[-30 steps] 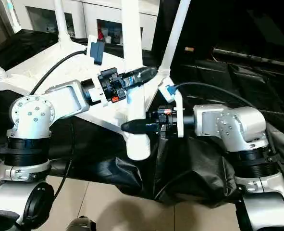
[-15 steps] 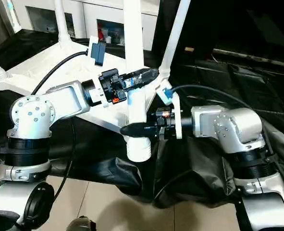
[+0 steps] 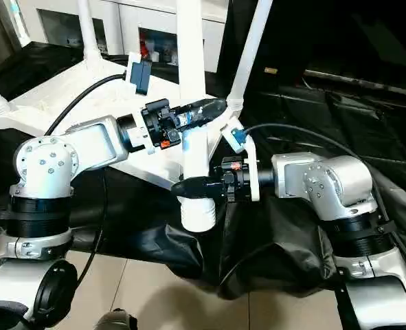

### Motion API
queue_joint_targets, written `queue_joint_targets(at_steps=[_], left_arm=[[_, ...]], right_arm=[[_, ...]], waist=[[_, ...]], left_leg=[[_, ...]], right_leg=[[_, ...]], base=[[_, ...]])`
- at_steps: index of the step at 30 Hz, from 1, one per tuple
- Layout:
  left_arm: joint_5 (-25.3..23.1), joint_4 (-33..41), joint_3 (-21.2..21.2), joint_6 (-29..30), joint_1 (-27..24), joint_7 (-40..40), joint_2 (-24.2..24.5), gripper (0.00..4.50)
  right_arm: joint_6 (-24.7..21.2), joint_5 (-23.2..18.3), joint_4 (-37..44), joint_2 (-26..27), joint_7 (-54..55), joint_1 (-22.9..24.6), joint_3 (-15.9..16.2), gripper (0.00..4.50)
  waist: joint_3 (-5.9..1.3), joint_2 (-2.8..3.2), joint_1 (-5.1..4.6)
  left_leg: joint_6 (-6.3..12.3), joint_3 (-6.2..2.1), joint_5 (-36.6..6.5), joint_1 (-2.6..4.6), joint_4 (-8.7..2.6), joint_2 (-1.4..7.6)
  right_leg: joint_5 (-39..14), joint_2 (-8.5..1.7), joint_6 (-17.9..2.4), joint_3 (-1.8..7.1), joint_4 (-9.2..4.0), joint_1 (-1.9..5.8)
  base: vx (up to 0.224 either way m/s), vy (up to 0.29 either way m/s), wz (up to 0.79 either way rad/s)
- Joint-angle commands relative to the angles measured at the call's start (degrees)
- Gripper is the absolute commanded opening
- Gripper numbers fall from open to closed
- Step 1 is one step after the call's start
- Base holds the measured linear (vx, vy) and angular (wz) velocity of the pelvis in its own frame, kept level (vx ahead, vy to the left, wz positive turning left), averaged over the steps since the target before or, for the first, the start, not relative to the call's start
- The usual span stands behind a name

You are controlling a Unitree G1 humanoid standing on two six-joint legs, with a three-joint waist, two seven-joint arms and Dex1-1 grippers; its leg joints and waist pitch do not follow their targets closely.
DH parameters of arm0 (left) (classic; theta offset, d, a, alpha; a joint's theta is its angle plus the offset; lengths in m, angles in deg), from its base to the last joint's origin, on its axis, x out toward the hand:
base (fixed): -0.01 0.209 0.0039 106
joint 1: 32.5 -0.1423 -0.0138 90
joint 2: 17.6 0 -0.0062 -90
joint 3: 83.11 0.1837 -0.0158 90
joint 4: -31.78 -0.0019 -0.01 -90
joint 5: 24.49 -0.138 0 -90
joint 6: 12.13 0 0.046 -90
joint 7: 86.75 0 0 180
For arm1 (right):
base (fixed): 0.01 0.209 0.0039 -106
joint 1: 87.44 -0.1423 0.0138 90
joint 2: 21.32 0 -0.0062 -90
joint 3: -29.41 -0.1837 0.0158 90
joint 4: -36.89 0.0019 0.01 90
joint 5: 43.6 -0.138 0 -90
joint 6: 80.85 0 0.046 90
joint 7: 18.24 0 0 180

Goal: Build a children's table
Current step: Pick table leg

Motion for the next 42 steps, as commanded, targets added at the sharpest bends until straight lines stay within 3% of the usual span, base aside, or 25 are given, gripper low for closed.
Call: queue_joint_targets(at_steps=[1,6,7,9,10,11,12,15,16,19,22,24,26,27,28,29,31,32,33,34,35,37,39,40,42], left_arm=[[1.7,1.6,0.0,0.7,1.6,0.2,-0.5,1.85],[0.1,1.1,-0.4,-1.6,1.8,-1.0,-0.9,1.85],[0.8,0.4,-1.5,-1.7,2.1,-1.6,-1.6,2.41],[1.4,-0.1,-2.1,-1.7,2.3,-1.5,-1.8,2.55],[2.0,-0.2,-2.5,-1.7,2.4,-1.1,-1.9,2.58],[2.2,-0.4,-3.1,-2.7,2.6,-0.8,-2.2,2.58],[2.1,-0.4,-3.2,-3.2,2.6,-0.8,-2.3,2.83],[0.7,-1.4,-5.9,-11.3,3.3,-2.4,-4.6,3.02],[0.4,-1.5,-7.7,-15.8,3.9,-2.9,-5.8,3.03],[1.9,-1.7,-10.6,-18.7,5.0,-3.9,-7.0,3.04],[7.0,-1.4,-16.4,-20.4,6.7,-5.8,-7.8,3.04],[8.0,-0.4,-17.3,-20.8,6.4,-5.8,-7.4,3.04],[8.3,0.6,-17.4,-20.6,5.7,-5.9,-6.6,3.04],[3.1,1.5,-14.3,-21.2,3.8,-5.9,-4.2,3.04],[-5.8,2.9,-9.0,-22.3,0.5,-5.8,-0.3,3.04],[-15.4,3.6,-3.5,-24.8,-3.7,-7.4,3.7,3.04],[-22.7,3.8,0.9,-27.2,-7.4,-9.4,7.0,3.04],[-24.1,5.2,2.0,-27.5,-10.9,-10.5,8.0,3.04],[-25.9,7.5,3.2,-27.5,-14.8,-12.6,8.9,3.04],[-27.7,9.7,4.0,-28.1,-18.5,-14.4,9.3,3.04],[-29.3,11.7,4.8,-28.9,-21.9,-15.6,9.7,3.04],[-32.9,15.0,5.5,-32.9,-28.1,-17.6,9.4,3.04],[-34.6,16.7,5.5,-34.2,-31.4,-19.3,8.6,3.04],[-37.3,18.1,5.4,-37.0,-36.4,-21.9,6.9,3.04],[-39.3,18.9,5.7,-38.8,-39.8,-23.2,6.1,3.04]], right_arm=[[0.2,0.8,-0.3,-0.5,0.9,0.6,-0.1,1.95],[0.7,0.9,-0.6,0.1,1.5,1.2,-0.9,1.92],[0.9,0.9,-0.6,0.5,1.9,1.4,-1.3,1.92],[1.2,0.8,-0.6,0.9,2.3,1.6,-1.7,1.91],[1.3,0.5,-0.3,1.3,2.7,2.0,-2.3,1.91],[1.7,0.4,0.0,1.9,3.3,2.5,-2.7,1.91],[1.8,0.4,0.1,2.0,3.5,2.6,-2.8,1.91],[2.3,-0.1,1.5,2.8,4.8,3.9,-3.9,1.91],[2.5,-0.4,2.3,3.2,5.6,4.5,-4.7,1.91],[2.6,-0.7,3.4,3.2,6.3,5.1,-5.7,1.91],[4.5,-1.7,5.9,4.0,9.2,7.5,-10.3,1.91],[5.4,-2.1,6.7,4.8,10.7,8.3,-12.2,1.91],[7.3,-1.9,7.8,5.9,13.2,9.0,-14.3,1.91],[9.3,0.5,8.8,5.7,14.9,9.6,-13.9,1.91],[12.4,4.5,10.6,5.3,17.6,10.6,-13.0,1.91],[15.0,9.2,11.6,5.0,21.2,11.7,-11.1,1.91],[17.0,13.2,12.4,4.8,24.5,12.6,-9.7,1.91],[18.9,15.4,12.9,5.8,27.6,13.7,-9.7,1.91],[20.9,16.4,13.3,8.3,31.4,15.4,-11.3,1.91],[23.5,17.4,13.7,10.9,34.7,17.3,-13.0,1.90],[26.2,18.3,14.0,13.2,37.5,19.2,-14.4,1.90],[31.7,22.6,15.1,15.4,42.6,23.4,-14.5,1.90],[34.1,25.6,16.0,15.2,45.1,25.8,-13.7,1.90],[35.4,27.1,18.2,15.3,46.6,29.7,-14.5,1.90],[36.4,27.9,19.9,15.2,47.2,32.3,-15.1,1.90]], waist=[[-4.56,-0.28,0.27],[-4.85,-0.11,0.45],[-4.82,-0.13,0.46],[-4.92,0.06,0.58],[-4.99,0.52,0.83],[-4.98,0.41,0.82],[-5.03,0.82,0.89],[-5.05,1.05,1.25],[-5.22,1.93,1.53],[-5.15,1.96,1.51],[-5.11,2.58,1.68],[-5.17,2.31,1.62],[-5.28,2.69,1.48],[-5.25,2.73,1.41],[-5.06,2.79,1.17],[-4.89,2.88,1.37],[-4.43,2.91,0.51],[-4.92,2.03,0.61],[-5.00,2.59,0.78],[-4.91,1.66,0.55],[-4.93,2.39,0.44],[-5.12,2.96,-0.05],[-4.96,2.77,-0.27],[-4.77,3.00,-0.33],[-4.24,2.72,-0.56]], left_leg=[[-3.09,-0.20,-8.4,1.31,-3.89,1.16],[-3.30,-0.24,-8.3,1.35,-3.80,1.19],[-3.36,-0.23,-8.4,1.32,-3.80,1.22],[-3.46,-0.19,-8.5,1.33,-3.70,1.14],[-3.61,-0.26,-8.7,1.43,-3.71,1.18],[-3.62,-0.21,-8.9,1.40,-3.69,1.17],[-3.86,-0.30,-9.6,1.43,-3.78,1.24],[-3.92,-0.40,-10.9,1.49,-3.77,1.15],[-4.17,-0.53,-11.1,1.60,-3.74,1.18],[-4.02,-0.63,-12.6,1.59,-3.81,1.15],[-4.10,-0.72,-13.8,1.55,-3.75,1.08],[-3.75,-0.69,-13.2,1.43,-3.73,0.98],[-3.55,-0.67,-13.3,1.49,-3.67,1.03],[-3.53,-0.66,-13.4,1.50,-3.74,1.02],[-3.90,-0.91,-14.0,1.46,-4.20,1.26],[-4.36,-1.37,-15.1,1.57,-4.79,1.52],[-5.10,-0.82,-18.8,2.45,-4.87,0.82],[-5.16,-0.76,-17.9,2.52,-4.62,0.83],[-5.19,-0.88,-17.2,2.37,-4.73,0.89],[-4.86,-0.82,-16.7,2.14,-4.88,1.18],[-4.98,-1.00,-17.6,2.10,-5.14,1.48],[-5.04,-1.02,-19.2,2.51,-5.18,1.57],[-4.99,-0.81,-19.8,2.54,-5.18,1.52],[-4.80,-0.71,-20.7,2.61,-5.20,1.39],[-4.07,-0.73,-22.9,2.17,-5.51,1.43]], right_leg=[[-13.1,-3.67,-7.1,2.19,-3.59,3.37],[-12.3,-3.72,-7.4,2.16,-3.45,3.47],[-12.0,-3.73,-7.6,2.16,-3.44,3.44],[-11.6,-3.71,-7.8,2.17,-3.49,3.45],[-11.6,-3.77,-8.0,2.16,-3.41,3.42],[-11.6,-3.73,-8.0,2.18,-3.51,3.38],[-11.2,-3.69,-8.1,2.16,-3.57,3.41],[-10.8,-3.65,-8.1,2.13,-3.89,3.60],[-11.0,-3.75,-7.9,2.13,-3.59,3.57],[-11.6,-3.63,-7.8,2.00,-3.87,3.66],[-12.2,-3.67,-8.1,1.95,-3.97,3.59],[-12.8,-3.64,-7.9,1.83,-3.90,3.62],[-14.6,-3.62,-7.5,1.87,-3.99,3.37],[-15.0,-3.54,-7.3,1.84,-4.03,3.34],[-16.7,-3.48,-5.0,1.82,-4.20,3.35],[-20.8,-3.70,-0.7,1.88,-4.72,3.21],[-30.0,-3.49,3.0,1.96,-5.94,2.63],[-31.9,-3.85,3.5,1.96,-6.18,2.70],[-31.2,-3.92,2.9,1.94,-5.83,2.68],[-29.3,-3.87,1.6,1.90,-5.74,2.36],[-27.6,-3.95,0.2,1.96,-5.48,2.10],[-22.9,-3.38,-1.7,1.99,-5.22,1.88],[-21.0,-3.10,-2.2,2.12,-5.17,1.94],[-20.9,-2.96,-2.2,2.24,-5.24,1.86],[-23.6,-3.17,-0.7,2.26,-5.93,2.28]], base=[[0.000,0.000,0.00],[0.000,0.000,0.00],[0.000,0.000,0.00],[0.000,0.000,0.00],[0.000,0.000,0.00],[0.000,0.000,0.00],[0.000,0.000,0.00],[0.000,0.000,0.00],[0.000,0.000,0.00],[0.000,0.000,0.00],[0.000,0.000,0.00],[0.000,0.000,0.00],[0.000,0.000,0.00],[0.000,0.000,0.00],[0.000,0.000,0.00],[0.000,0.000,0.00],[0.000,0.000,0.00],[0.000,0.000,0.00],[0.000,0.000,0.00],[0.000,0.000,0.00],[0.000,0.000,0.00],[0.000,0.000,0.00],[0.000,0.000,0.00],[0.000,0.000,0.00],[0.000,0.000,0.00]])
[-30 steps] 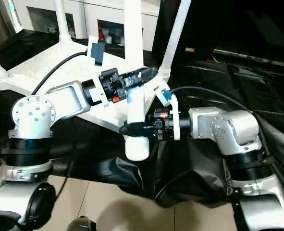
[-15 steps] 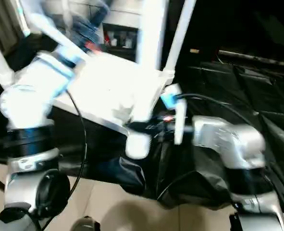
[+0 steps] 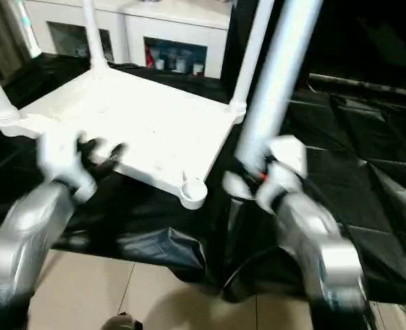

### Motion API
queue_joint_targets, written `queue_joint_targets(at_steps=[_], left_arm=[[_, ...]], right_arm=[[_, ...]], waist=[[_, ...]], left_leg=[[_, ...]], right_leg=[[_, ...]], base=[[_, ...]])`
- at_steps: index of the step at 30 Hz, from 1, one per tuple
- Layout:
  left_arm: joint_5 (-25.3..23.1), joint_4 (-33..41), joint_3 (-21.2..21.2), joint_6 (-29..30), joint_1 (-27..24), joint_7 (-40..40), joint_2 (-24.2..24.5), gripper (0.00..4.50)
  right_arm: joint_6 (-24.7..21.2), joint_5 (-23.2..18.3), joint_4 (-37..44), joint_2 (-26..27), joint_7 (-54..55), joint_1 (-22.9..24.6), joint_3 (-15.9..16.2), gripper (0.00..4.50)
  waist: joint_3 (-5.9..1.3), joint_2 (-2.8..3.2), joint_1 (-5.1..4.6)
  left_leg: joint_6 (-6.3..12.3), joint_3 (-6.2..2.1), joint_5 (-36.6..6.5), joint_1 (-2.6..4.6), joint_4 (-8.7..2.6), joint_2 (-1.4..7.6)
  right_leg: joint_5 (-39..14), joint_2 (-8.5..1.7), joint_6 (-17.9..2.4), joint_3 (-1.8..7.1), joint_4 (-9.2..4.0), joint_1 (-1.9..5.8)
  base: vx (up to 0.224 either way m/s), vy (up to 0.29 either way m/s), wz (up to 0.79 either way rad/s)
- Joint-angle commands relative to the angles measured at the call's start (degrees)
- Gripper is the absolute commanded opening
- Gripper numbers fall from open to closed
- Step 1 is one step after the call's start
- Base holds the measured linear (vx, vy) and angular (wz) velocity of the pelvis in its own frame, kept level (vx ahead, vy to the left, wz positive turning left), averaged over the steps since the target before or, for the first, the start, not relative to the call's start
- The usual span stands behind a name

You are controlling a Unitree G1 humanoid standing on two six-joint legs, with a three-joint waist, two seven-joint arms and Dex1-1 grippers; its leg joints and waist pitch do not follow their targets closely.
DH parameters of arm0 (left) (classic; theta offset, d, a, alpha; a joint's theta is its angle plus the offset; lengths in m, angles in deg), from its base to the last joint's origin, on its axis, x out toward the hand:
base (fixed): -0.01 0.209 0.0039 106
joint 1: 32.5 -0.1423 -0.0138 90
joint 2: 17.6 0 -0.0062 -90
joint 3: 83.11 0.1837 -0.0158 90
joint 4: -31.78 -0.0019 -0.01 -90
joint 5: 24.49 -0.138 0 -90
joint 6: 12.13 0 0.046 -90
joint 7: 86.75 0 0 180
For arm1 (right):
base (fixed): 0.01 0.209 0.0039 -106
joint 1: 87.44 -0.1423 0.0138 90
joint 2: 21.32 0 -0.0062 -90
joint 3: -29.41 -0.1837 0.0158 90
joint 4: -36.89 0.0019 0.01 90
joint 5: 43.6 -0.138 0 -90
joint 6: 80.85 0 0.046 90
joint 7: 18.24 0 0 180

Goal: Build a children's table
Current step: Pick table leg

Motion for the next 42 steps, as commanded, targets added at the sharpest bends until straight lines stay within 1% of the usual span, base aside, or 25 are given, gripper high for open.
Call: queue_joint_targets(at_steps=[1,11,15,16,17,19,20,21,22,23,25,26,28,29,31,32,33,34,35,36,37,39,40,41,42], left_arm=[[-3.3,1.6,1.5,-3.9,-3.7,-2.4,-1.2,3.04],[-9.2,3.7,6.0,-10.2,-11.9,-4.8,-3.0,3.04],[-9.7,2.9,5.6,-12.2,-10.9,-4.9,-2.5,3.04],[-9.7,3.2,5.3,-12.5,-10.6,-5.0,-2.2,3.04],[-9.7,3.3,5.1,-12.4,-10.3,-4.9,-2.1,3.04],[-10.3,3.2,4.9,-12.7,-9.9,-4.6,-2.1,3.04],[-10.6,3.1,5.0,-12.9,-9.8,-4.4,-2.1,3.04],[-10.7,2.8,5.0,-13.0,-9.7,-4.0,-2.1,3.04],[-10.8,2.3,5.1,-13.2,-9.2,-3.7,-2.1,3.04],[-10.9,2.0,5.1,-13.3,-8.9,-3.7,-2.2,3.04],[-10.9,0.6,5.5,-13.9,-7.7,-3.5,-2.4,3.04],[-11.2,-0.1,5.9,-14.2,-7.0,-3.4,-2.2,3.04],[-11.5,-1.8,6.7,-14.8,-5.5,-2.9,-1.9,3.04],[-11.4,-2.3,6.8,-14.9,-5.0,-2.7,-1.9,3.04],[-11.4,-3.2,6.4,-14.9,-4.2,-2.3,-1.9,3.04],[-11.4,-3.3,6.2,-14.9,-4.0,-2.2,-2.0,3.04],[-11.5,-3.4,6.2,-14.8,-4.0,-2.2,-2.0,3.04],[-11.1,-3.0,5.8,-14.2,-4.3,-1.8,-2.1,3.04],[-10.8,-2.7,5.5,-13.9,-4.7,-1.6,-2.1,3.04],[-10.7,-2.6,5.5,-13.8,-5.0,-1.5,-2.0,3.04],[-10.7,-2.5,5.4,-13.8,-5.6,-1.4,-1.9,3.04],[-10.7,-2.3,5.4,-13.7,-6.4,-1.9,-1.9,3.04],[-10.6,-2.1,5.4,-13.6,-6.8,-2.1,-2.1,3.04],[-10.6,-1.9,5.3,-13.6,-7.4,-2.3,-2.6,3.04],[-10.7,-1.8,5.3,-13.5,-7.7,-2.5,-2.8,3.04]], right_arm=[[1.5,0.8,3.8,0.4,1.4,2.5,-3.0,1.90],[6.8,5.4,6.4,1.2,4.6,13.2,-1.7,1.90],[8.9,4.4,4.7,3.9,5.9,13.1,-3.9,1.90],[10.1,3.9,4.3,3.8,5.0,13.1,-3.9,1.90],[10.0,2.1,4.2,4.2,3.8,12.9,-4.2,1.90],[9.8,0.6,4.1,4.7,3.1,12.5,-4.2,1.90],[9.8,0.3,3.8,4.7,2.7,12.3,-3.9,1.90],[9.8,-0.1,3.7,4.8,2.0,12.1,-3.4,1.90],[9.9,0.3,3.9,4.6,1.1,11.8,-2.2,1.90],[10.1,0.4,4.0,4.6,0.6,11.7,-1.6,1.90],[10.9,0.7,4.1,4.5,-0.3,11.8,-0.5,1.90],[11.0,0.7,4.2,4.5,-0.5,12.0,-0.3,1.90],[11.4,0.5,4.2,4.5,-1.0,12.6,-0.1,1.90],[11.6,0.4,4.1,4.6,-1.2,12.9,-0.1,1.90],[11.8,0.5,3.9,4.4,-1.8,13.4,0.4,1.90],[11.9,0.6,3.8,4.3,-2.0,13.4,0.6,1.90],[12.0,0.6,3.8,4.3,-2.1,13.5,0.6,1.90],[11.9,1.0,3.5,3.7,-3.1,13.1,1.8,1.90],[11.7,1.2,3.4,3.2,-3.8,12.8,2.7,1.90],[11.6,1.4,3.3,2.9,-4.1,12.6,3.1,1.90],[11.5,1.9,3.2,2.3,-4.9,12.3,4.1,1.90],[11.4,2.2,3.1,1.6,-5.8,12.0,4.8,1.90],[11.2,2.2,3.0,1.3,-6.2,11.7,5.0,1.90],[11.3,2.0,2.7,0.9,-6.9,11.4,5.3,1.90],[11.3,2.0,2.5,0.6,-7.2,11.1,5.5,1.90]], waist=[[-3.15,0.57,-1.40],[-2.22,0.51,-4.81],[-1.60,1.42,-6.55],[-1.38,2.05,-6.66],[-1.04,2.31,-6.15],[-0.37,1.61,-4.37],[0.82,-1.96,-4.47],[0.79,-2.39,-6.02],[0.13,-1.38,-5.51],[0.33,-1.56,-5.73],[-0.47,2.34,-7.63],[-0.51,2.84,-8.14],[0.03,2.72,-8.31],[0.47,1.76,-8.41],[1.13,1.32,-9.15],[0.28,3.82,-10.58],[-0.39,3.95,-8.57],[-0.67,5.18,-7.18],[-1.87,1.95,-9.53],[-1.42,0.66,-6.65],[-2.50,0.00,-4.72],[-2.85,0.66,-3.66],[-2.42,0.69,-3.00],[-3.17,4.72,-3.27],[-1.97,4.43,-4.02]], left_leg=[[-3.64,-0.73,-24.6,1.80,-4.97,1.08],[-2.24,-1.55,-30.1,1.60,-4.74,0.73],[-2.34,-2.95,-38.0,1.82,-6.01,1.68],[-2.58,-3.63,-43.2,1.16,-7.68,2.84],[-3.01,-3.58,-49.7,-0.75,-10.91,4.55],[-2.62,-1.79,-54.8,-1.74,-12.91,4.94],[-3.05,0.23,-38.3,8.63,2.94,-1.05],[-1.80,-0.87,-26.0,9.46,8.96,-2.81],[0.52,-3.37,-15.5,4.65,8.01,-2.78],[0.24,-3.38,-19.6,4.93,6.26,-1.72],[-1.07,-6.16,-47.8,7.91,-4.19,1.99],[0.33,-7.32,-52.3,6.82,-7.74,4.28],[1.67,-5.80,-52.8,6.49,-8.98,3.84],[1.52,-3.45,-50.9,7.36,-6.84,1.79],[0.83,-1.48,-45.7,10.32,-1.97,-0.77],[0.99,-1.66,-45.3,6.96,-3.84,0.96],[0.98,-2.82,-51.6,-0.49,-8.39,3.69],[2.77,-3.79,-54.4,5.20,-8.96,4.13],[4.85,-5.50,-49.6,7.49,-7.14,4.10],[4.92,-2.29,-28.2,2.87,1.48,-3.94],[8.11,-3.86,-11.8,-0.50,6.48,-3.81],[9.20,-4.38,-2.7,-2.65,5.85,-3.45],[11.91,-4.32,0.3,-4.44,5.38,-3.39],[14.99,-4.41,2.2,-1.81,0.86,-1.83],[17.24,-5.41,-2.7,-2.56,-0.78,-2.14]], right_leg=[[-27.5,-3.00,-0.1,2.01,-5.70,1.14],[-39.5,-2.90,2.9,0.44,-8.40,0.83],[-37.2,-2.70,1.9,-1.95,-8.96,2.48],[-33.0,-2.33,0.8,-2.07,-6.97,3.87],[-23.9,-1.37,-1.5,-1.27,-0.26,5.92],[-20.1,-0.84,-1.7,0.82,5.40,6.14],[-66.4,-5.16,3.9,2.75,-11.35,-6.33],[-74.9,-7.61,2.6,2.86,-12.81,-7.16],[-72.3,-9.97,-0.3,3.84,-11.05,0.67],[-69.9,-9.80,-0.2,2.14,-10.34,1.70],[-37.5,-1.20,-1.8,-3.50,-4.09,2.46],[-22.4,-1.50,-3.1,-2.38,0.29,5.00],[-19.9,-2.30,-3.3,-1.59,0.04,5.81],[-33.1,-2.51,-2.3,-1.64,-3.57,5.05],[-50.9,-1.37,2.5,-5.57,-10.10,1.99],[-45.4,-1.88,5.8,-9.83,-6.60,7.53],[-30.5,-2.52,3.7,-5.19,7.93,14.14],[-13.8,-1.69,0.0,-1.61,6.39,8.36],[-18.8,-3.34,0.6,1.35,4.57,7.55],[-45.2,-6.81,3.7,4.78,-5.77,9.51],[-47.3,-9.85,-0.1,8.79,-6.86,11.97],[-31.2,-7.14,-8.1,7.61,-5.79,12.33],[-26.1,-7.71,-8.5,4.25,-6.27,12.81],[-23.2,-6.15,-7.1,-1.96,-7.24,12.29],[-24.8,-4.30,-4.9,-4.11,-7.52,12.55]], base=[[0.000,0.000,0.00],[0.000,0.000,0.00],[0.000,0.000,0.00],[0.000,0.000,0.00],[-0.081,0.018,-0.09],[-0.088,-0.039,0.04],[0.023,-0.118,0.15],[0.048,-0.072,-0.08],[0.048,-0.072,-0.08],[0.004,0.031,-0.22],[0.000,0.000,0.00],[0.000,0.000,0.00],[0.000,0.000,0.00],[0.000,0.000,0.00],[0.057,-0.046,-0.02],[0.105,0.001,-0.22],[0.199,0.010,-0.23],[0.199,0.010,-0.23],[0.193,-0.096,-0.22],[0.116,-0.128,-0.18],[0.116,-0.128,-0.18],[0.120,-0.045,0.20],[0.126,-0.039,0.28],[0.148,-0.005,0.44],[0.204,0.034,0.50]])
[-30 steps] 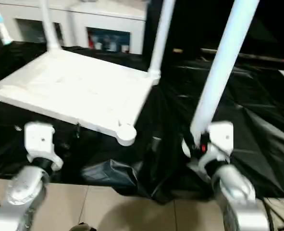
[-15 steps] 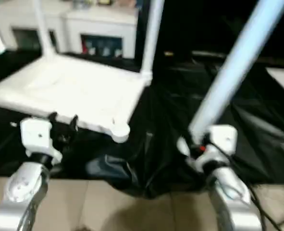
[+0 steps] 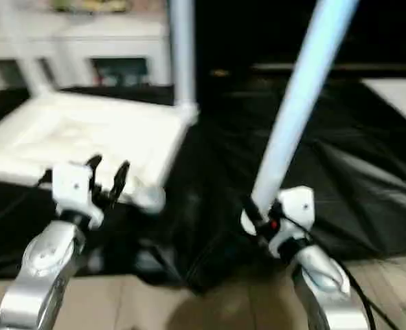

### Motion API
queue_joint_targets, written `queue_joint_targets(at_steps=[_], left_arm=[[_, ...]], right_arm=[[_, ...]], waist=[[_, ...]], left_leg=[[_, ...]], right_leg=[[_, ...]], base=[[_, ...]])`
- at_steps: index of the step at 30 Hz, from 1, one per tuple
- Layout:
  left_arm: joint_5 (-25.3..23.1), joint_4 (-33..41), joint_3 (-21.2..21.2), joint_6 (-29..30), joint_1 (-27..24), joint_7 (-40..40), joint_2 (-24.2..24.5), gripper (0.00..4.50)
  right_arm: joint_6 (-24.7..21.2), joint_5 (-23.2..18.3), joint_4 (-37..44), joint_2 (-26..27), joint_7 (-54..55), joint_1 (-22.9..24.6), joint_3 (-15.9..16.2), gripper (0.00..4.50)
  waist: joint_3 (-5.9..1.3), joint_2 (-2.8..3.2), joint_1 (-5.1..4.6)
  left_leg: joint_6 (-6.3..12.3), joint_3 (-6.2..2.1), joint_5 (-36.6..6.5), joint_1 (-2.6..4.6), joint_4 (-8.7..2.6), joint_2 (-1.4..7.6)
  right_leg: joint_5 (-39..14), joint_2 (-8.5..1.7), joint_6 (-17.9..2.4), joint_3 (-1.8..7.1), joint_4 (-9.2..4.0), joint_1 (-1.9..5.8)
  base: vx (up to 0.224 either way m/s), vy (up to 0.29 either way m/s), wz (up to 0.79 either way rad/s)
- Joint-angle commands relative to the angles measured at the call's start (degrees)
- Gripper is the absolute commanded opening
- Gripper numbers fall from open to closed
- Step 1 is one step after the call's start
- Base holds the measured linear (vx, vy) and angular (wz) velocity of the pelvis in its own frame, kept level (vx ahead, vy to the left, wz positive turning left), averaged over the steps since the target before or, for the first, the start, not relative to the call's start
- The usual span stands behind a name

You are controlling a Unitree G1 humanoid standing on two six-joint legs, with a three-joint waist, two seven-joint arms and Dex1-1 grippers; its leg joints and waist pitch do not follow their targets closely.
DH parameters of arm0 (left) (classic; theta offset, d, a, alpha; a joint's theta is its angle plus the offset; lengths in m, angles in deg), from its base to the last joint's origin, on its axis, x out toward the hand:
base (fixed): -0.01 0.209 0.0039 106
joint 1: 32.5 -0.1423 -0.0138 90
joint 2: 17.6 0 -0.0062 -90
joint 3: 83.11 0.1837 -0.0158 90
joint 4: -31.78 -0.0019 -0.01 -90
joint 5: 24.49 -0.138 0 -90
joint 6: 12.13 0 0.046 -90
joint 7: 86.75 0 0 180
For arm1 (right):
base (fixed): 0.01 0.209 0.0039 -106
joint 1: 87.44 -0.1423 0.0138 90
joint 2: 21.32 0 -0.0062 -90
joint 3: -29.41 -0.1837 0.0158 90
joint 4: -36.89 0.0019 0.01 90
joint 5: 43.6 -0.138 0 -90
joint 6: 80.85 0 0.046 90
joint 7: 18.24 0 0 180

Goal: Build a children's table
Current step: Pick table leg

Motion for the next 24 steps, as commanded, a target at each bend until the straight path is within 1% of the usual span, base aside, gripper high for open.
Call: queue_joint_targets(at_steps=[1,2,3,4,5,6,7,8,9,10,11,12,13,14,15,16,17,18,19,20,21,22,23,24], left_arm=[[-0.3,0.6,-0.9,0.7,-0.3,-0.8,0.0,3.04],[-0.4,0.6,-0.8,0.6,-0.6,-1.1,-0.2,3.04],[-0.8,0.7,-1.0,0.4,-1.1,-1.3,-0.4,3.04],[-1.0,0.8,-1.1,0.3,-1.4,-1.5,-0.5,3.04],[-1.1,1.1,-1.4,0.3,-2.0,-1.7,-0.5,3.04],[-1.1,1.1,-1.5,0.3,-2.1,-1.7,-0.6,3.04],[-1.2,1.8,-2.2,0.3,-3.3,-2.2,-0.5,3.04],[-1.1,1.9,-2.3,0.3,-3.5,-2.3,-0.6,3.04],[-1.2,2.1,-2.8,0.3,-4.5,-2.7,-0.7,3.04],[-1.1,1.9,-3.2,0.2,-4.9,-2.8,-0.7,3.04],[-1.1,1.8,-3.4,0.2,-5.1,-2.9,-0.7,3.04],[-0.9,1.7,-3.5,0.2,-5.2,-2.8,-0.8,3.04],[-0.7,1.6,-3.7,0.2,-5.2,-2.8,-0.8,3.04],[-0.7,1.1,-3.8,0.1,-5.1,-2.7,-0.9,3.04],[-0.6,0.8,-3.8,0.2,-4.8,-2.5,-1.1,3.04],[-0.5,0.4,-3.3,1.2,-3.5,-1.7,-0.7,3.04],[-0.5,0.4,-3.3,1.2,-3.5,-1.7,-0.7,3.04],[-0.2,-0.1,-2.9,1.2,-2.2,0.0,-0.2,3.04],[0.0,-0.3,-2.7,0.9,-1.7,0.9,0.1,3.04],[0.4,-0.7,-2.5,0.6,-1.2,1.9,0.5,3.04],[1.6,-1.3,-2.1,0.6,-0.2,3.9,0.9,3.04],[1.6,-1.3,-2.1,0.6,-0.2,3.9,0.9,3.04],[4.2,-2.6,-1.4,2.9,1.9,8.4,2.1,3.04],[5.9,-3.8,-1.0,3.0,3.4,11.7,2.8,3.04]], right_arm=[[0.0,-0.2,0.4,-0.1,-1.4,-1.5,1.4,1.90],[0.0,0.0,-0.1,-0.2,-1.8,-2.0,1.5,1.90],[0.1,-0.1,-0.7,-0.5,-2.1,-2.6,1.7,1.90],[0.0,-0.1,-1.2,-0.8,-2.5,-3.1,2.0,1.90],[-0.1,-0.1,-1.4,-1.0,-2.8,-3.5,2.3,1.90],[-0.1,-0.1,-1.5,-1.1,-2.9,-3.6,2.4,1.90],[-0.5,-0.1,-1.5,-1.6,-3.8,-4.2,3.0,1.90],[-0.6,-0.1,-1.5,-1.7,-4.0,-4.3,3.1,1.90],[-1.5,-1.1,-1.4,-1.8,-4.4,-4.4,2.7,1.90],[-2.0,-1.5,-1.5,-1.8,-4.3,-4.5,2.2,1.90],[-2.3,-1.8,-1.7,-1.8,-4.2,-4.6,1.9,1.90],[-2.1,-1.8,-1.8,-1.9,-4.2,-4.6,1.7,1.90],[-2.0,-1.9,-1.9,-2.0,-4.2,-4.6,1.4,1.90],[-1.0,-1.7,-2.9,-2.1,-3.9,-4.5,0.5,1.90],[-0.8,-1.7,-3.4,-2.0,-3.6,-4.5,0.1,1.90],[-0.7,-1.7,-3.7,-1.2,-2.4,-4.5,-0.5,1.90],[-0.7,-1.7,-3.7,-1.2,-2.4,-4.5,-0.5,1.90],[-0.8,-1.6,-3.7,-0.4,-1.1,-4.6,-0.7,1.90],[-0.9,-1.5,-3.6,-0.2,-0.7,-4.6,-0.6,1.90],[-1.1,-1.1,-3.5,0.0,-0.2,-4.6,-0.5,1.90],[-1.3,-1.1,-3.4,0.3,0.1,-4.6,-0.6,1.90],[-1.3,-1.1,-3.4,0.3,0.1,-4.6,-0.6,1.90],[-1.1,-1.5,-2.9,0.8,0.3,-4.4,-1.1,1.90],[-0.6,-1.5,-2.9,0.8,0.1,-4.3,-1.3,1.90]], waist=[[-1.16,0.83,-1.69],[-3.35,-0.07,-3.56],[-3.07,-0.92,-3.31],[-2.91,-1.36,-3.37],[-2.85,-1.61,-3.61],[-2.28,-3.04,-3.68],[-0.97,-5.12,-3.24],[0.01,-7.68,-1.61],[-0.85,-7.48,-1.42],[-0.89,-6.91,-1.56],[0.12,-7.91,-1.11],[-0.13,-6.97,-0.03],[-0.34,-5.93,0.48],[-2.33,-2.87,0.61],[-2.66,-2.42,-0.02],[-3.83,-1.43,-0.76],[-4.19,-1.78,-0.65],[-4.62,-1.42,0.06],[-4.28,-2.53,0.16],[-3.35,-3.22,0.63],[-3.05,-3.89,0.66],[-2.59,-2.85,0.80],[-2.26,-1.62,0.77],[-1.74,-1.91,0.36]], left_leg=[[13.43,-6.45,-8.3,2.85,-7.18,2.50],[23.27,-13.78,-10.8,10.74,-7.09,5.80],[25.97,-15.16,-10.3,10.42,-7.17,6.42],[27.90,-15.54,-7.6,9.81,-6.76,5.37],[28.12,-16.06,-6.0,9.26,-7.09,4.52],[25.83,-14.93,-5.7,7.32,-7.75,2.31],[16.74,-11.42,-11.6,2.35,-8.32,-3.27],[9.64,-7.41,-16.3,-1.44,-2.29,-5.81],[7.21,-4.39,-14.4,-0.34,4.15,-4.58],[0.41,-3.74,-8.4,-0.98,5.10,-2.74],[-1.08,-2.81,-6.2,-1.29,4.61,-2.71],[-1.55,-2.14,-1.9,-0.90,1.86,-1.67],[-1.48,-1.98,0.9,-0.12,-0.46,-0.81],[-0.26,-2.01,13.2,2.95,-5.92,2.62],[4.29,-3.81,16.6,4.20,-5.66,4.64],[9.37,-7.28,26.6,7.97,-4.13,8.94],[10.66,-7.92,37.2,8.11,-3.14,9.10],[9.13,-7.52,52.5,7.39,-1.80,7.18],[7.65,-6.27,52.2,6.19,-1.77,5.47],[3.57,-3.17,39.0,3.14,-2.52,1.97],[0.06,-1.79,22.9,1.74,-3.84,1.24],[-2.96,-1.63,9.0,1.81,-5.04,1.84],[-4.66,-1.95,3.1,1.73,-5.65,2.13],[-7.31,-1.90,-9.0,2.01,-6.85,2.61]], right_leg=[[-13.7,0.01,-1.6,-0.45,-3.63,0.74],[-11.4,1.75,-1.2,2.43,4.39,-5.83],[-10.7,1.46,-0.3,4.09,6.12,-7.08],[-7.7,1.06,2.0,6.35,8.01,-9.63],[-6.1,0.96,3.1,7.32,8.77,-10.23],[-1.4,0.97,3.8,9.24,8.32,-10.62],[2.8,-1.11,3.2,12.51,0.88,-7.31],[-10.6,-8.65,6.9,16.56,-7.35,-3.09],[-18.2,-12.71,5.1,18.68,-9.66,-1.59],[-23.3,-11.12,0.4,18.99,-8.48,0.33],[-24.7,-9.11,-2.9,17.89,-8.63,0.36],[-17.6,-7.27,-10.2,16.67,-8.24,1.33],[-12.1,-5.90,-12.3,15.24,-7.61,0.80],[7.0,-1.79,-10.7,9.70,-3.85,-1.23],[12.7,-0.54,-8.2,8.76,-0.91,-3.75],[13.6,-2.17,-5.2,9.38,1.83,-8.25],[15.7,-3.08,-3.5,10.15,1.75,-8.84],[19.9,-3.79,-0.5,10.89,1.03,-9.21],[21.6,-3.76,0.4,11.09,-0.16,-8.63],[22.6,-3.60,-0.6,10.59,-1.48,-7.05],[20.7,-4.04,-2.1,10.72,-1.82,-5.57],[16.1,-4.23,-3.9,10.55,-2.49,-5.59],[13.5,-4.46,-4.9,10.62,-2.27,-5.64],[7.3,-4.15,-6.2,10.61,-2.77,-5.94]], base=[[0.204,0.034,0.50],[0.268,0.002,0.54],[0.224,-0.021,0.66],[0.224,-0.021,0.66],[0.146,-0.042,0.60],[0.110,-0.075,0.58],[0.110,-0.075,0.58],[0.072,-0.110,0.71],[0.113,-0.081,0.51],[0.113,-0.081,0.51],[0.145,-0.036,0.15],[0.065,-0.022,0.05],[0.136,-0.012,0.17],[0.151,0.069,0.17],[0.233,0.120,0.27],[0.162,0.110,0.15],[0.112,0.101,0.11],[0.002,0.103,-0.01],[0.002,0.103,-0.01],[-0.039,0.075,-0.02],[0.000,0.000,0.00],[0.000,0.000,0.00],[-0.071,0.010,0.01],[-0.092,0.005,0.00]])
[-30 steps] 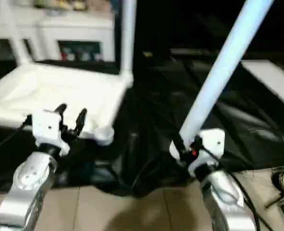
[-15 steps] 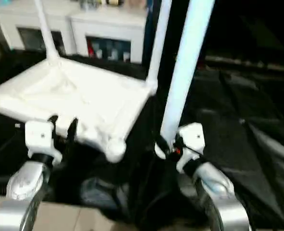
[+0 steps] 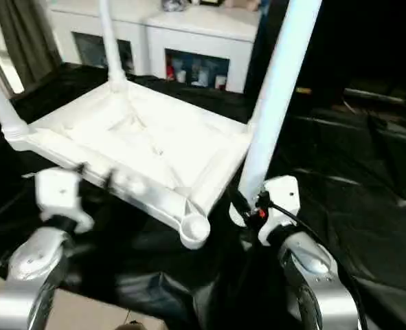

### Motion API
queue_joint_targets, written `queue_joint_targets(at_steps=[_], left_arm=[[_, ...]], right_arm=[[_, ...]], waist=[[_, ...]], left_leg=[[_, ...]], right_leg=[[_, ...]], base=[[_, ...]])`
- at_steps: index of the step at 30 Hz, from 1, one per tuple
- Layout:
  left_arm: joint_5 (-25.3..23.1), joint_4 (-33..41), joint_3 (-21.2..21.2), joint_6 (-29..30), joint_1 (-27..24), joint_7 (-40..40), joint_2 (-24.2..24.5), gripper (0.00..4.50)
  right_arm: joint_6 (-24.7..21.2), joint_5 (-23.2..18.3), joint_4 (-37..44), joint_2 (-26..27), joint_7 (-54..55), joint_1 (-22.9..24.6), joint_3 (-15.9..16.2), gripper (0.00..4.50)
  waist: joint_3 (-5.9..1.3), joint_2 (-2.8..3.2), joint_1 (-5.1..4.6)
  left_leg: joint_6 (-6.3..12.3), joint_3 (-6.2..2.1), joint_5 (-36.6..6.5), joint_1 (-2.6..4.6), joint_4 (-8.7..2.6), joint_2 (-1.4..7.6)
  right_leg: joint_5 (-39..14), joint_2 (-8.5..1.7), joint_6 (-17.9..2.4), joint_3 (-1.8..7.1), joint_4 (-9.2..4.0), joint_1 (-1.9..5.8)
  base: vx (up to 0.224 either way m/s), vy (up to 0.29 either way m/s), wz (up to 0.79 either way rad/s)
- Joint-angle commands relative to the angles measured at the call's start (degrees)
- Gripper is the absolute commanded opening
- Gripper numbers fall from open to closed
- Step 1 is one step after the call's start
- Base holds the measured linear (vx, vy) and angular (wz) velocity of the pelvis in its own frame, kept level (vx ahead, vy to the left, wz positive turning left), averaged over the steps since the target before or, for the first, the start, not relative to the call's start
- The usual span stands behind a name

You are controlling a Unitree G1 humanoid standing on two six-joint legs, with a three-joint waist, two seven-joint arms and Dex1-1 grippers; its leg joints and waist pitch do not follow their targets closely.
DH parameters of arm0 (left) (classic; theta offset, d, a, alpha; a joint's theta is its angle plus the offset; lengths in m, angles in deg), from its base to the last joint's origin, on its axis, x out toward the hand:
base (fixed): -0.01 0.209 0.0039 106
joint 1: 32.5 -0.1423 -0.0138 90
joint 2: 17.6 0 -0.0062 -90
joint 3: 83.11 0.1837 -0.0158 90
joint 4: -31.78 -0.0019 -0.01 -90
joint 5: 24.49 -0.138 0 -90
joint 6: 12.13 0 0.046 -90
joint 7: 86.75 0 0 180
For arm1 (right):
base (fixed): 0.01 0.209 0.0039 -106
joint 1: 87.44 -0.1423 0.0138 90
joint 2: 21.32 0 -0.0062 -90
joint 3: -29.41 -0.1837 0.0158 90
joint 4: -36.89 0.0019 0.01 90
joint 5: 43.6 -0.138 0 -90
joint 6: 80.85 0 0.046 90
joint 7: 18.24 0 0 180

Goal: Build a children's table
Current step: Pick table leg, then rotate table base

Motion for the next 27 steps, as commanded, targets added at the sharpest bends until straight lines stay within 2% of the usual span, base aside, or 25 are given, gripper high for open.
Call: queue_joint_targets(at_steps=[1,2,3,4,6,8,9,10,11,12,13,14,15,16,17,18,19,20,21,22,25,26,27], left_arm=[[3.6,-2.4,0.8,0.9,2.7,7.1,1.6,3.20],[6.1,-5.0,1.4,0.5,5.3,13.6,3.2,3.20],[6.8,-5.8,1.7,0.8,6.2,15.8,3.8,3.37],[7.4,-6.9,2.1,0.8,7.4,18.4,4.6,3.37],[7.1,-10.1,3.7,-0.2,10.3,23.6,6.6,3.50],[5.8,-12.9,6.0,-0.8,13.0,28.7,8.8,3.76],[5.0,-14.4,7.8,-1.1,14.5,32.2,10.6,3.81],[5.0,-14.4,7.8,-1.1,14.5,32.2,10.6,3.81],[2.4,-18.0,12.9,-2.1,18.4,41.4,15.2,3.84],[1.8,-18.7,13.8,-2.3,19.2,43.1,16.1,3.91],[1.1,-19.5,15.1,-2.2,20.2,45.4,17.3,3.91],[0.6,-20.5,17.1,-0.9,21.9,50.3,19.5,3.91],[-0.1,-21.4,18.0,-1.1,23.0,51.9,20.2,3.91],[-0.7,-22.3,18.5,-1.5,23.9,53.0,20.6,3.91],[-1.5,-23.7,18.7,-2.5,24.8,53.2,20.6,3.91],[-2.1,-24.8,18.9,-3.3,25.6,53.4,20.5,3.91],[-6.7,-33.7,20.1,-10.4,31.3,52.5,19.5,3.91],[-6.9,-34.6,20.2,-11.1,31.9,52.4,19.4,3.91],[-7.1,-35.8,20.4,-12.0,32.7,52.1,19.2,3.91],[-7.3,-39.0,20.5,-14.5,34.7,51.3,18.4,3.91],[-7.2,-41.7,20.7,-15.6,36.4,51.6,17.5,3.55],[-7.7,-43.6,21.1,-16.7,37.3,51.9,16.8,3.52],[-7.8,-44.1,21.2,-16.9,37.5,52.0,16.6,3.52]], right_arm=[[1.1,-0.4,0.7,-0.1,0.0,-0.3,-1.4,1.90],[1.4,-0.1,0.1,-0.7,-0.4,-0.7,-1.5,1.90],[1.4,-0.1,-0.1,-1.0,-0.6,-0.9,-1.6,1.90],[1.5,-0.1,-0.3,-1.3,-0.8,-1.3,-1.7,1.90],[1.8,-0.2,-1.0,-2.2,-1.2,-2.3,-1.9,1.90],[2.2,0.0,-1.8,-3.3,-1.8,-3.4,-2.1,1.90],[2.3,0.1,-2.2,-3.8,-2.4,-4.0,-2.2,1.90],[2.3,0.1,-2.2,-3.8,-2.4,-4.0,-2.2,1.90],[2.5,-0.1,-3.4,-5.4,-4.6,-5.6,-2.6,1.90],[2.5,-0.2,-3.7,-5.7,-5.0,-6.0,-2.7,1.90],[2.6,-0.2,-4.1,-6.2,-5.7,-6.4,-2.7,1.90],[3.0,0.1,-4.8,-7.4,-7.0,-7.1,-2.4,1.90],[3.0,0.2,-5.2,-8.0,-7.6,-7.6,-2.2,1.90],[3.1,0.3,-5.5,-8.3,-8.0,-7.9,-2.1,1.90],[3.1,0.2,-5.8,-8.5,-8.3,-8.3,-2.1,1.90],[3.1,0.2,-6.0,-8.7,-8.6,-8.6,-2.0,1.90],[3.5,0.0,-7.4,-10.1,-10.6,-10.1,-1.4,1.90],[3.6,0.1,-7.5,-10.1,-10.7,-10.2,-1.3,1.90],[3.7,0.1,-7.7,-10.2,-10.8,-10.4,-1.2,1.90],[3.9,0.1,-8.1,-10.1,-11.2,-10.6,-1.0,1.90],[3.8,0.1,-8.0,-10.2,-12.0,-10.6,-0.3,1.90],[4.0,0.2,-8.0,-10.2,-12.6,-10.3,0.2,1.90],[4.1,0.2,-8.1,-10.2,-12.7,-10.2,0.3,1.90]], waist=[[-1.44,0.37,-0.37],[-1.09,0.73,-0.36],[-1.10,0.60,-0.42],[-1.14,0.71,-0.39],[-1.52,0.60,-0.33],[-1.63,0.54,-0.24],[-1.86,0.35,-0.04],[-1.86,0.35,-0.04],[-1.98,0.03,-0.09],[-2.17,0.20,0.28],[-2.40,0.25,-0.05],[-2.65,-0.15,-0.01],[-2.91,-0.32,0.09],[-2.93,-0.07,0.09],[-2.90,-0.14,0.04],[-3.05,-0.68,0.08],[-3.04,-0.77,0.22],[-3.21,-0.60,0.36],[-3.32,-0.64,0.54],[-3.17,-0.71,0.54],[-3.11,-0.73,0.52],[-3.08,-0.52,0.52],[-3.08,-0.66,0.52]], left_leg=[[-2.55,-0.83,-17.4,1.78,-6.98,4.48],[-3.48,-0.54,-22.8,2.22,-7.43,4.42],[-3.87,-0.44,-24.3,2.41,-7.52,4.48],[-4.15,-0.47,-24.7,2.47,-7.59,4.57],[-3.24,0.08,-21.1,2.21,-7.62,4.79],[-2.39,0.67,-18.8,2.17,-7.58,4.84],[-1.74,1.30,-15.9,2.05,-7.58,5.07],[-1.74,1.30,-15.9,2.05,-7.58,5.07],[-1.24,1.67,-14.6,1.95,-7.55,5.13],[-0.87,1.84,-13.9,2.20,-7.62,5.29],[-1.20,2.10,-12.0,1.82,-7.54,5.42],[-1.06,2.27,-10.8,1.73,-7.49,5.50],[-0.22,2.66,-8.9,1.74,-7.28,5.33],[0.35,2.81,-7.2,1.66,-7.08,5.38],[0.64,2.93,-6.7,1.64,-7.01,5.38],[1.41,3.12,-5.5,1.48,-6.81,5.40],[2.28,3.43,-5.2,1.62,-6.61,5.34],[2.17,3.63,-5.7,1.85,-6.51,5.48],[2.17,3.63,-5.0,1.74,-6.48,5.66],[2.16,3.76,-4.5,1.68,-6.46,5.87],[1.90,3.86,-5.6,1.65,-6.55,6.02],[1.76,3.91,-6.3,1.62,-6.60,6.03],[1.76,3.97,-6.4,1.59,-6.58,6.01]], right_leg=[[-4.2,-3.06,-9.8,0.85,-4.67,1.10],[-12.6,-3.39,-9.2,1.16,-5.52,0.53],[-15.5,-3.52,-9.0,1.30,-5.72,0.34],[-17.0,-3.79,-8.8,1.43,-5.85,0.37],[-13.8,-3.76,-8.8,1.50,-5.79,0.32],[-13.7,-3.86,-8.8,1.57,-5.86,0.18],[-12.4,-3.87,-8.8,1.52,-5.85,0.12],[-12.4,-3.87,-8.8,1.52,-5.85,0.12],[-11.4,-3.77,-8.9,1.44,-5.77,0.13],[-12.1,-3.78,-8.7,1.37,-5.60,-0.19],[-8.5,-3.60,-9.3,1.17,-5.19,0.08],[-6.0,-3.59,-9.5,1.01,-5.00,0.31],[-1.6,-3.32,-10.2,0.84,-4.55,0.07],[2.1,-3.25,-11.1,0.73,-4.23,0.06],[3.3,-3.24,-11.6,0.69,-4.18,0.03],[4.9,-3.37,-12.4,0.61,-4.00,0.35],[4.9,-3.30,-12.8,0.62,-4.23,0.08],[4.2,-3.46,-13.3,0.62,-4.21,0.13],[5.2,-3.59,-13.5,0.60,-4.04,0.27],[6.8,-3.53,-14.0,0.46,-3.85,0.06],[6.9,-3.66,-14.9,0.28,-3.78,0.15],[6.3,-3.72,-15.2,0.26,-3.86,0.18],[6.1,-3.75,-15.2,0.26,-3.92,0.24]], base=[[-0.092,0.005,0.00],[-0.100,0.001,-0.03],[-0.086,-0.007,-0.04],[-0.086,-0.007,-0.04],[-0.033,-0.008,-0.02],[0.000,0.000,0.00],[0.000,0.000,0.00],[0.000,0.000,0.00],[0.000,0.000,0.00],[0.000,0.000,0.00],[0.000,0.000,0.00],[0.000,0.000,0.00],[0.000,0.000,0.00],[0.000,0.000,0.00],[0.000,0.000,0.00],[0.000,0.000,0.00],[0.000,0.000,0.00],[0.000,0.000,0.00],[0.000,0.000,0.00],[0.000,0.000,0.00],[0.000,0.000,0.00],[0.000,0.000,0.00],[0.000,0.000,0.00]])
